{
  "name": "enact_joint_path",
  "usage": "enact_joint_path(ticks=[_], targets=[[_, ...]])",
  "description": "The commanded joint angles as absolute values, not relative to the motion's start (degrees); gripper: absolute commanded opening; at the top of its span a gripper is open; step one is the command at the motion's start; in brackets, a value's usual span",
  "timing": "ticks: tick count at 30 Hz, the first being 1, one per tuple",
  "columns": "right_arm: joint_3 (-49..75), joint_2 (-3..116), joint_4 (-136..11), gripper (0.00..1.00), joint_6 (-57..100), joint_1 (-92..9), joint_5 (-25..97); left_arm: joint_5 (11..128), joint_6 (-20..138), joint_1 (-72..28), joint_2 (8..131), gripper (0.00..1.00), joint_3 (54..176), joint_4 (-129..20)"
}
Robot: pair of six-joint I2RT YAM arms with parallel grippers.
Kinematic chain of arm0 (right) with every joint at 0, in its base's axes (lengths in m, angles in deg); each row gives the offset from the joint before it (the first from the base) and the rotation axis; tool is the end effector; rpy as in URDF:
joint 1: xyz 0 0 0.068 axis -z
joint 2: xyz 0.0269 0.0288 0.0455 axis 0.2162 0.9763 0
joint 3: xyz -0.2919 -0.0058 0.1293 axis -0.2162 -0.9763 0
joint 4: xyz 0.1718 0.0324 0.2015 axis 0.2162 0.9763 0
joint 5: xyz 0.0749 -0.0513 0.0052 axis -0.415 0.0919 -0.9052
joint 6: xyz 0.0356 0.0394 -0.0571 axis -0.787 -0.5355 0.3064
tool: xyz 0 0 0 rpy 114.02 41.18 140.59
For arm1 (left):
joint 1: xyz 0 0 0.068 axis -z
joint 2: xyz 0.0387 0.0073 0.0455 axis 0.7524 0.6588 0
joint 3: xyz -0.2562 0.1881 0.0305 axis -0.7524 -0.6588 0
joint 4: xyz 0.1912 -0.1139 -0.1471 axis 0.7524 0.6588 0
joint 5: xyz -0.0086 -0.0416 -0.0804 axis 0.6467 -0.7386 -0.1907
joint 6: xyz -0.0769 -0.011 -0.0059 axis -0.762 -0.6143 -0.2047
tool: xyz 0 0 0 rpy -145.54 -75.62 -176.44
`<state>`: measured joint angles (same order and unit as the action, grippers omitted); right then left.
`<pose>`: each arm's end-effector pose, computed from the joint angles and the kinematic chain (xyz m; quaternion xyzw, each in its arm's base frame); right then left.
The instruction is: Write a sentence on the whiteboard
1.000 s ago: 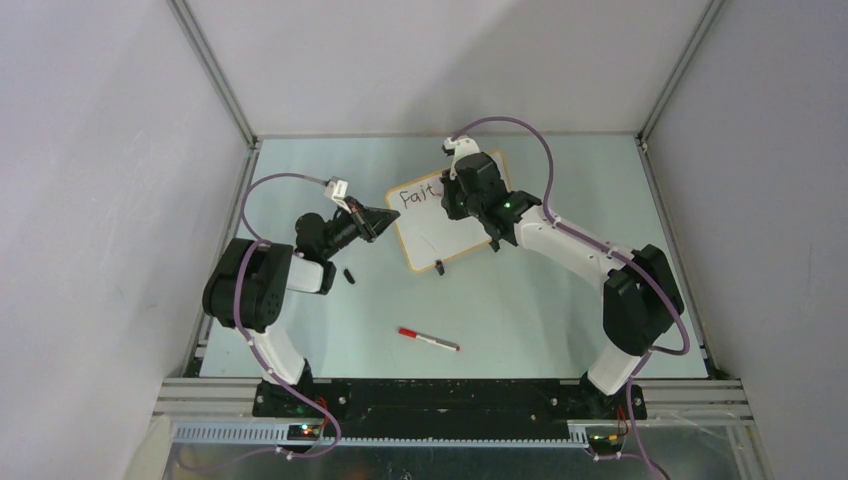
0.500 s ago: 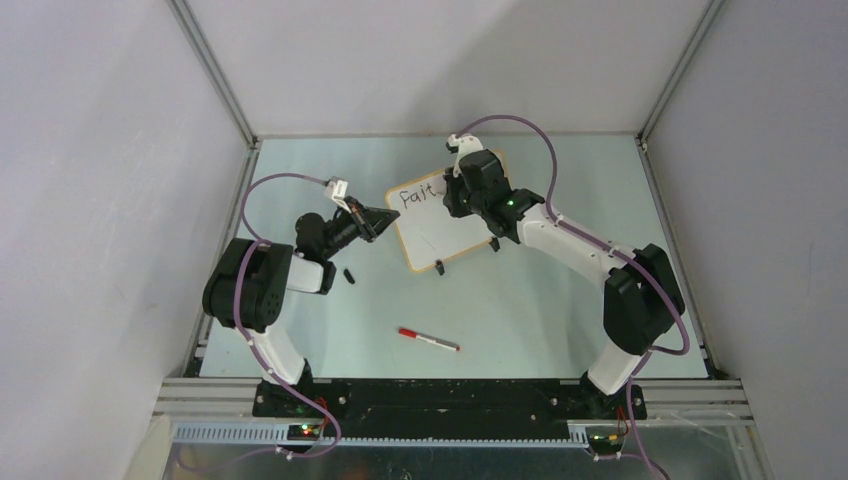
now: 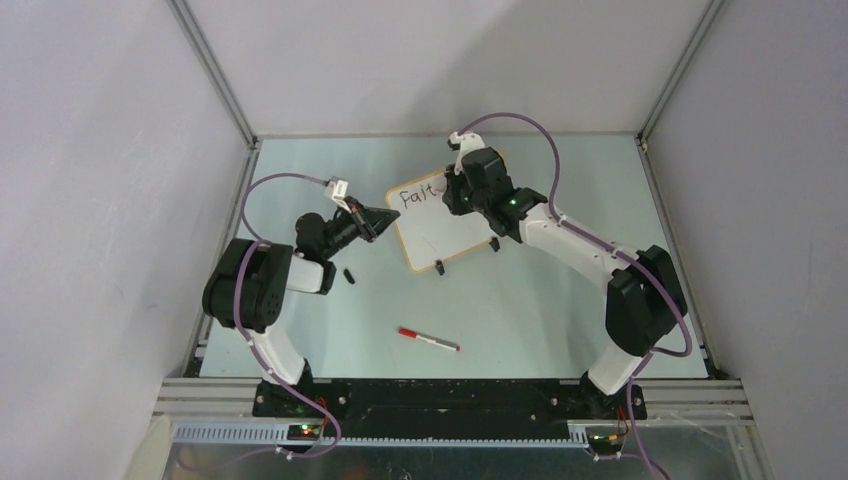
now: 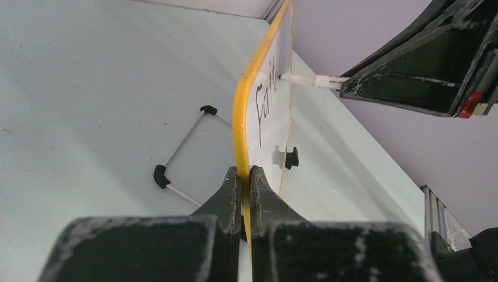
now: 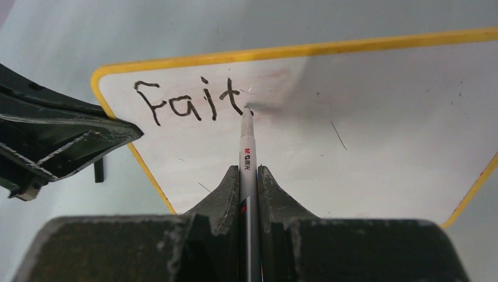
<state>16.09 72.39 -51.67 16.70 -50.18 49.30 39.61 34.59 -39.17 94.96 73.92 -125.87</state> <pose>0.3489 0.2617 0.3314 -0.1726 0.8470 0.1714 0.4727 0.3361 -0.0989 0.2152 0.0869 0.6828 -0.4739 0.5492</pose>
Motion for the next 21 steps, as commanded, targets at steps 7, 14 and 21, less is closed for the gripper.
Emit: enact_joint_path(ticks=[7,14,21], targets=[[16.0,67.7,-57.5,0.0,17.5,-49.9,48.4,39.6,40.2,-38.6,93.7,0.0,74.3,-124.6],[16.1,68.2,-58.0,0.0,17.2,-49.2,49.1,39.6,40.1,-38.6,93.8,0.0,74.2,-124.7],[16.1,68.8,-58.1,0.0,16.9,-48.4,48.7,39.6,40.2,-38.5,93.8,0.0,74.2,-124.7]])
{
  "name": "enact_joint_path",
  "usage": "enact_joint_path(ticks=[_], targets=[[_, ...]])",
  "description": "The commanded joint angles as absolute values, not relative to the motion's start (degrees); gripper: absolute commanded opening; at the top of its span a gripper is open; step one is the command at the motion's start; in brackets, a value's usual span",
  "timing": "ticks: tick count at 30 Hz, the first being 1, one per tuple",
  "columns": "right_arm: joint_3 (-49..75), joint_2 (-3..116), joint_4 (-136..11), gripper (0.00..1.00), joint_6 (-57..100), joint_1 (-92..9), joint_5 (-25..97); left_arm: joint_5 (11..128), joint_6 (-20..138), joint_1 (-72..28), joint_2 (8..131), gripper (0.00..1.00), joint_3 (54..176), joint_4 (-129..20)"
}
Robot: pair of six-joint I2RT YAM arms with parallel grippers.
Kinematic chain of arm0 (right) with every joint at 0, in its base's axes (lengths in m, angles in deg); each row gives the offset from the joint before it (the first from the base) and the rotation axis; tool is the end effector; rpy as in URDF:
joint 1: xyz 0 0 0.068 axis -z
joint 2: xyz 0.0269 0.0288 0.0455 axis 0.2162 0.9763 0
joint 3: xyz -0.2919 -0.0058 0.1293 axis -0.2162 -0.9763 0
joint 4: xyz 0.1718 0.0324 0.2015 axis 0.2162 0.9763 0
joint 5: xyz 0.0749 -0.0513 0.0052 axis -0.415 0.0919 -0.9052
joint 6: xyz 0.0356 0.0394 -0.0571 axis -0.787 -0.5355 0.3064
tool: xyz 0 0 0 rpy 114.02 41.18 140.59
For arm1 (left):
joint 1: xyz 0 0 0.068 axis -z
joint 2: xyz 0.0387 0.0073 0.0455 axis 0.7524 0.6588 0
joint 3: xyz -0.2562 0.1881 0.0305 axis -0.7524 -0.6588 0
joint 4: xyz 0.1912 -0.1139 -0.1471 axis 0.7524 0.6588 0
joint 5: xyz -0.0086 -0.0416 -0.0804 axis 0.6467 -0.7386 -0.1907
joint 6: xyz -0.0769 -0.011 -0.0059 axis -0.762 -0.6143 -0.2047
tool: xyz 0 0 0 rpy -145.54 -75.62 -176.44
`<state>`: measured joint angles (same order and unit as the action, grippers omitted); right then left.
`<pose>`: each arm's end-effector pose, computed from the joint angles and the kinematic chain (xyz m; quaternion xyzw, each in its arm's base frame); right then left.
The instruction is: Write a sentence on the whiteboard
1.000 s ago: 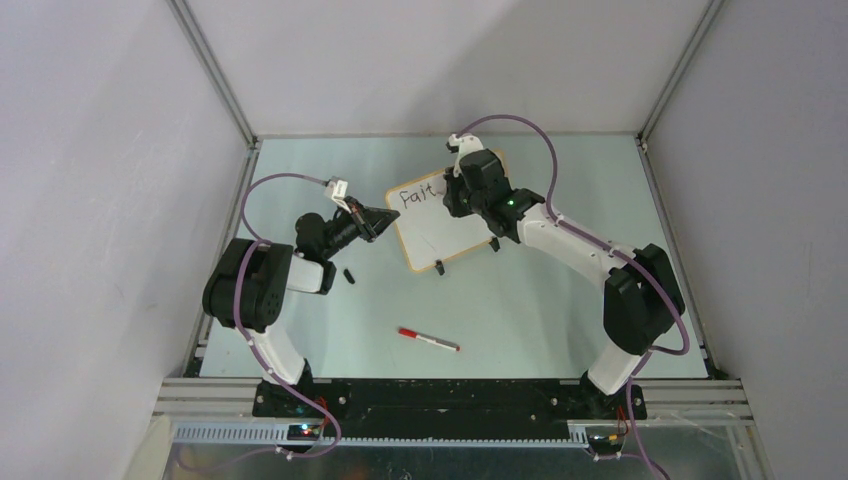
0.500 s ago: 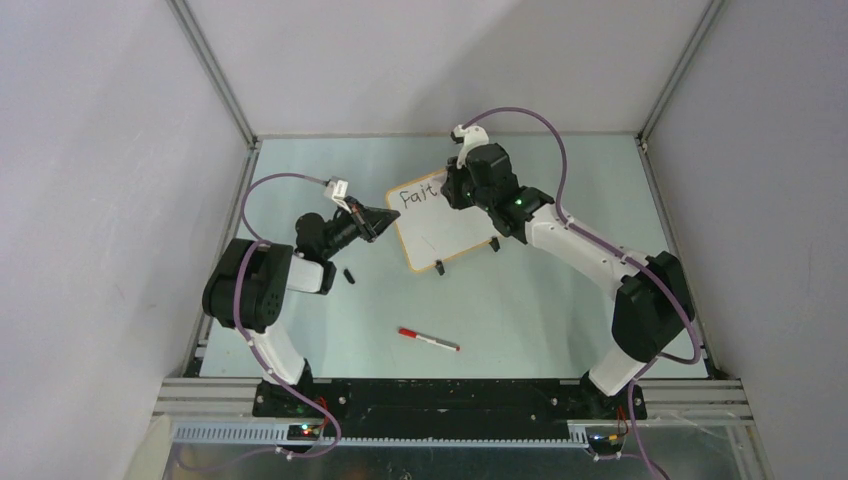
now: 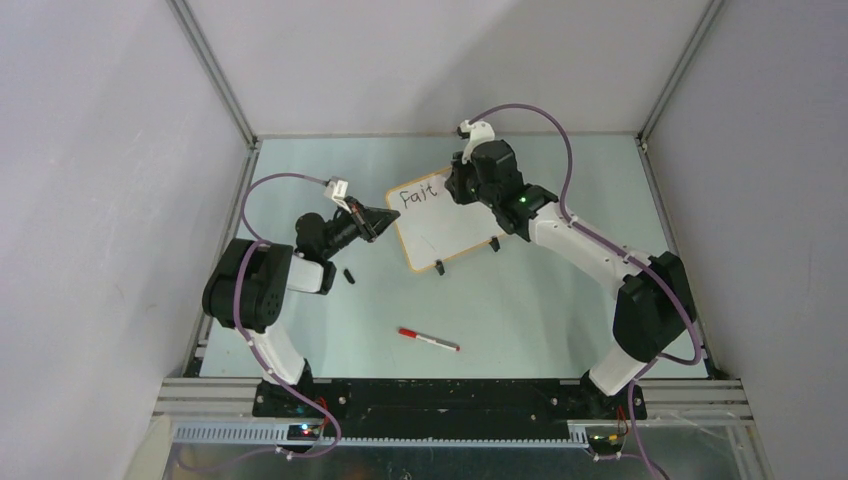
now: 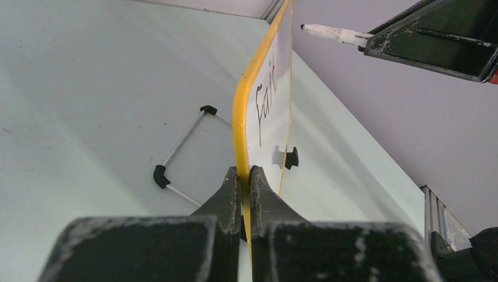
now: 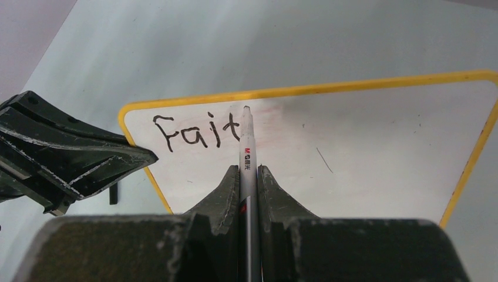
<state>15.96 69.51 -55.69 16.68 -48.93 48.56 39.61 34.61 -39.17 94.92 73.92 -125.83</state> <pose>0.3480 0.2503 0.3601 -0.1577 0.8185 0.1930 0.5176 0.3360 -0.0989 0.2153 0.0870 0.6828 -0.4738 0.5493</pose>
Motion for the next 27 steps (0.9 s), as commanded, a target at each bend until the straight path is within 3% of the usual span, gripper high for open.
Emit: enact_joint_path(ticks=[1,27], targets=[[16.1,68.9,-58.0,0.0,16.8,-48.4,48.6,39.6,40.2,-38.6,93.7,0.0,74.2,-124.7],[17.6,71.9,-57.4,0.0,16.3,-48.3,47.4,39.6,40.1,-38.6,93.6,0.0,74.0,-124.8]])
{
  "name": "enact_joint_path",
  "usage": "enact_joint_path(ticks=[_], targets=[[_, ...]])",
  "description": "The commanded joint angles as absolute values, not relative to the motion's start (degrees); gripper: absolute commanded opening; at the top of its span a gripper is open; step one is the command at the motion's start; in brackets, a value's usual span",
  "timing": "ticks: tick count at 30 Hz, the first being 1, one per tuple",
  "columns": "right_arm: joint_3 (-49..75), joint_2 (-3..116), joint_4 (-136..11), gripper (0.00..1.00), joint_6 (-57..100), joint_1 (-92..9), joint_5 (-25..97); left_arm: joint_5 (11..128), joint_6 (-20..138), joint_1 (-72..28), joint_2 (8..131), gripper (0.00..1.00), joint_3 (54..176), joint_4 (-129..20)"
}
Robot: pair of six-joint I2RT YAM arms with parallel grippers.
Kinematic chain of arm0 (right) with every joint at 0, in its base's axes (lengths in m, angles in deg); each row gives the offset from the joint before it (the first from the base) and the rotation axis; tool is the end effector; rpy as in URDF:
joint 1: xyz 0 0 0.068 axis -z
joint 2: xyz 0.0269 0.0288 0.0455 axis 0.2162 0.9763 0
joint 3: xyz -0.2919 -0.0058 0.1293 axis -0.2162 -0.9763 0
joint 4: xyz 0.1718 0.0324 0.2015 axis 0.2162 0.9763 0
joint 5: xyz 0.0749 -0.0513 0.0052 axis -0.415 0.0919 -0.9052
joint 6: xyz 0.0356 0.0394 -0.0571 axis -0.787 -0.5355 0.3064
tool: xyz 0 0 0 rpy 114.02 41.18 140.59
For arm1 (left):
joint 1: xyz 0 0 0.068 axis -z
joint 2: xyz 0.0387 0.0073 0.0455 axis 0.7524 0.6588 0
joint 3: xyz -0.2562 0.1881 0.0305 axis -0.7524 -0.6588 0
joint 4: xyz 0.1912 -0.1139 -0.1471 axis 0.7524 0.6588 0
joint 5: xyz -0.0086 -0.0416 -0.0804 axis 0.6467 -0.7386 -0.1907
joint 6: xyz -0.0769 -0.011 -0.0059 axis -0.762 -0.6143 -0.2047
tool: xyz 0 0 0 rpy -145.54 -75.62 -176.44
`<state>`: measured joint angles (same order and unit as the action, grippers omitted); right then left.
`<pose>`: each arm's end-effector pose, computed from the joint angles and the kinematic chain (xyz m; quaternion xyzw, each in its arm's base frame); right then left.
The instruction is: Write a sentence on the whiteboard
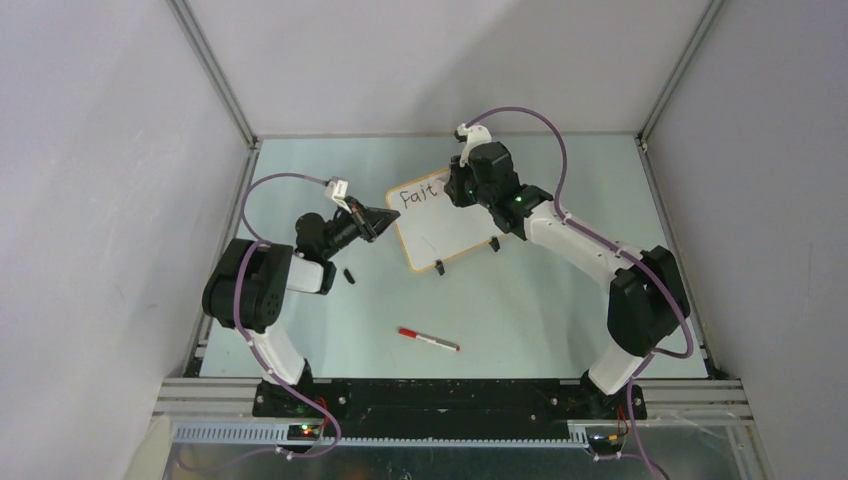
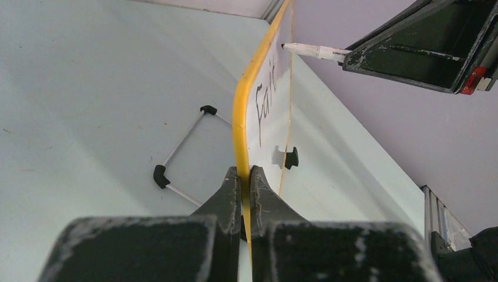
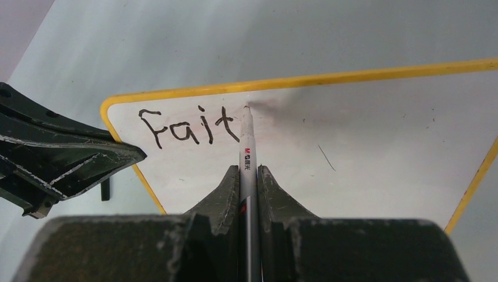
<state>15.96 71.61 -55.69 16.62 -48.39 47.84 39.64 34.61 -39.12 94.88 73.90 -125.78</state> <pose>0.3570 0.2528 0.3449 -0.1595 0.8284 0.1892 0.5025 0.3358 -0.0991 0.2153 0.0870 0.6829 -0.4739 0.5491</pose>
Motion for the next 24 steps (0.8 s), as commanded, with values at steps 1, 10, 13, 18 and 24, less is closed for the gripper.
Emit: enact_joint_path(ticks=[1,10,13,18,24], targets=[[17.7,72.0,-57.4,0.0,16.3,-48.3,47.4,39.7,40.1,-38.6,93.7,0.0,74.0,-124.8],[18.2,72.6,-56.6,0.0,16.4,-48.3,48.2,39.6,40.1,-38.6,93.7,0.0,74.0,-124.8],[18.2,72.8,-56.5,0.0,16.3,-48.2,48.2,39.6,40.1,-38.6,93.6,0.0,74.0,-124.8],[18.5,73.0,-56.2,0.0,16.3,-48.2,48.2,39.7,40.2,-38.6,93.7,0.0,74.0,-124.8],[18.5,73.2,-56.1,0.0,16.3,-48.2,48.4,39.7,40.1,-38.5,93.8,0.0,74.1,-124.9]])
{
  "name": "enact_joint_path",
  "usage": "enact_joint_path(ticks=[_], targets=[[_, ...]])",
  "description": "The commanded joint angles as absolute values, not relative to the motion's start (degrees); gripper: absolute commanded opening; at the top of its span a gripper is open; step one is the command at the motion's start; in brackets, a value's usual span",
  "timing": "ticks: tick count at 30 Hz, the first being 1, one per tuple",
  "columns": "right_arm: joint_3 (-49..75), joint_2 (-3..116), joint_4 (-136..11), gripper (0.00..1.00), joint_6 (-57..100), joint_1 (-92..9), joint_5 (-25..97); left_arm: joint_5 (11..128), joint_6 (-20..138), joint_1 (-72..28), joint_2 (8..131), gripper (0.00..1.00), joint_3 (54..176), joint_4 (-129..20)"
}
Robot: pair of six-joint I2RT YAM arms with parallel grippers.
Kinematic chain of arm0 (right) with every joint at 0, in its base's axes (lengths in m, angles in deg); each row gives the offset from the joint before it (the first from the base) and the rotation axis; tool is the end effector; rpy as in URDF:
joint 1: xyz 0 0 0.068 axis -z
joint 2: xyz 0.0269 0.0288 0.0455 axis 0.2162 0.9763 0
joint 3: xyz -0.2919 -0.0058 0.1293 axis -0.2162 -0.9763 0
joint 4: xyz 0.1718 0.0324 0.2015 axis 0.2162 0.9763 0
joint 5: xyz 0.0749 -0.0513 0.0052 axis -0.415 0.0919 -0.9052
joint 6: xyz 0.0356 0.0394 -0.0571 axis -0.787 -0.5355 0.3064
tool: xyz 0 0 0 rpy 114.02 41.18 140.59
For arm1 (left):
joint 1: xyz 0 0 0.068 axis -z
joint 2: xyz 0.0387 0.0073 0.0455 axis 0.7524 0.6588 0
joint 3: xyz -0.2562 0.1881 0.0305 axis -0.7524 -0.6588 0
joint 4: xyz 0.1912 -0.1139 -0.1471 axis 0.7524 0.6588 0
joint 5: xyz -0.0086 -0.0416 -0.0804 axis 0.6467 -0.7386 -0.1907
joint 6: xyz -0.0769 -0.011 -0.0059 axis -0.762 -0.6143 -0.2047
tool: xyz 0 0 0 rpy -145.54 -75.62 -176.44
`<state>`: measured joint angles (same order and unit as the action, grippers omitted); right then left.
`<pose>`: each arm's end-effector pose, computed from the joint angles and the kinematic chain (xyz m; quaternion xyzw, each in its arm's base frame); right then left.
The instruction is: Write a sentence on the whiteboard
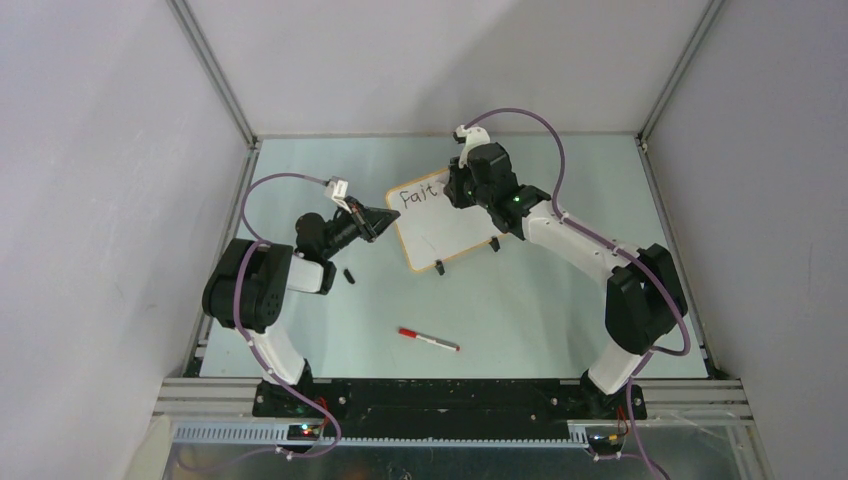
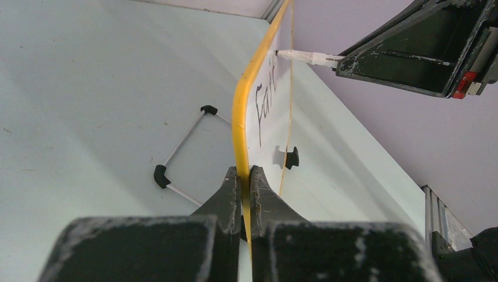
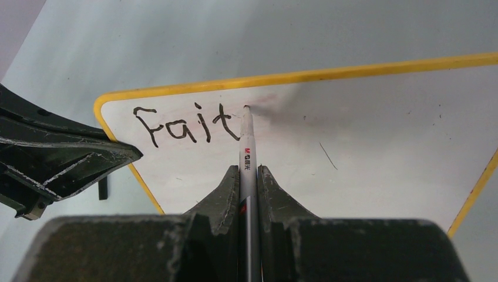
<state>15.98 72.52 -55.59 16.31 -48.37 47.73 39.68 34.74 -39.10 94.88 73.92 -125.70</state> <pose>0.3599 0.2549 0.3381 -0.1588 0.8332 0.1881 0.4951 0.3359 -0.0992 0.2153 0.0874 0.6831 -0.4732 0.5493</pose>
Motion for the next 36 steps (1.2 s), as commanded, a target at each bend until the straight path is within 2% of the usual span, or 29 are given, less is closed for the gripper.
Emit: enact_joint_path(ticks=[1,22,36], targets=[[18.5,73.1,-56.0,0.0,16.3,-48.2,48.4,39.7,40.1,-38.6,93.8,0.0,74.1,-124.8],[18.4,73.6,-49.7,0.0,17.2,-49.4,50.0,39.8,40.4,-38.6,93.7,0.0,74.0,-124.7],[18.5,73.5,-51.4,0.0,17.6,-49.1,49.5,39.8,40.4,-38.6,93.6,0.0,74.1,-124.5]])
